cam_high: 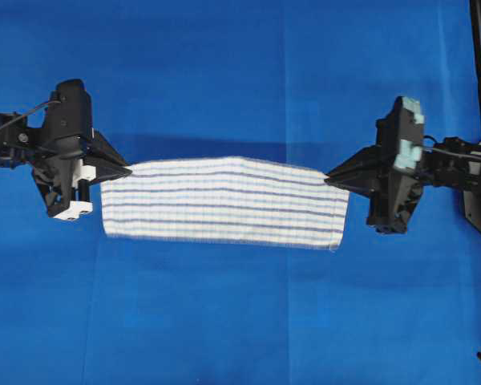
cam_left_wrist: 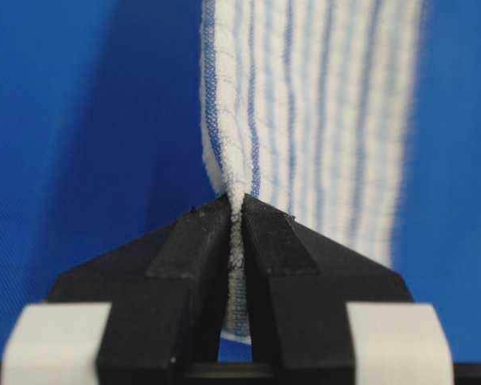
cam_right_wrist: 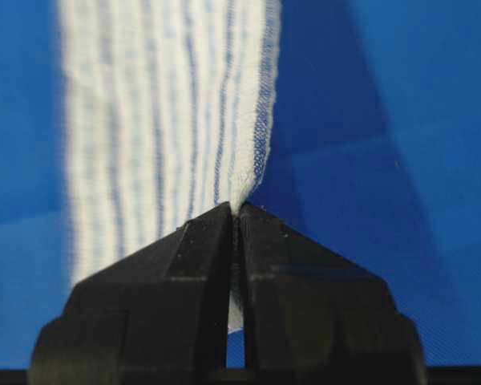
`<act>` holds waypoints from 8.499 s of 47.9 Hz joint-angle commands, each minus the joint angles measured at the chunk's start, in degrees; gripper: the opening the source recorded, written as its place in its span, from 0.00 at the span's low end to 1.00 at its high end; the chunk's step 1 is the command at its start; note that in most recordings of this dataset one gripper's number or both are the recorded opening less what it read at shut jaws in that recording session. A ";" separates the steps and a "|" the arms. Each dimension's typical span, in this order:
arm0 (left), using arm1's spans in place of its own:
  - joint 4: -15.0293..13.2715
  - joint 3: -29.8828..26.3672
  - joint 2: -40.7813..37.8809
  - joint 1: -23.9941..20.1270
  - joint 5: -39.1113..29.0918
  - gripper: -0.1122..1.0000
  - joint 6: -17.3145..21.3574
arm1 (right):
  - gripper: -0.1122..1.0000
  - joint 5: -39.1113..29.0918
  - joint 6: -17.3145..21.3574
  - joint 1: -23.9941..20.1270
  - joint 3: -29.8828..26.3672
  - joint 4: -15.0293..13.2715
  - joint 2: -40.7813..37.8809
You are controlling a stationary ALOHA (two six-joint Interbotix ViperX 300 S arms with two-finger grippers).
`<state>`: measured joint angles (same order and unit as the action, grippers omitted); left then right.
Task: Fold the blue towel.
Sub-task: 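Lift the strip and rotate it vertical, laying it down lengthwise, then release the strip and move both grippers away, then move both grippers to the strip's top end and grasp its corners, then lift the top end and fold it down onto the bottom half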
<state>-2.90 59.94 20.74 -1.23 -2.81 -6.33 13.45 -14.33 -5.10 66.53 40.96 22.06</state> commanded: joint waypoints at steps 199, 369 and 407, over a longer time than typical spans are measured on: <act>-17.67 -19.25 -28.21 13.71 29.36 0.81 -10.72 | 0.89 -13.36 -21.18 31.03 -44.30 -3.16 -33.40; -16.87 -23.91 -40.87 -28.39 22.50 0.13 18.54 | 0.16 -1.05 -20.21 32.87 -32.96 9.32 -38.14; -16.00 -22.32 -29.62 -29.18 18.63 0.13 19.16 | 0.16 0.00 -20.39 33.49 -29.97 9.23 -29.71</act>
<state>-18.98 37.62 -11.34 -30.76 16.00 12.74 13.18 -34.63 28.30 36.65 50.19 -9.84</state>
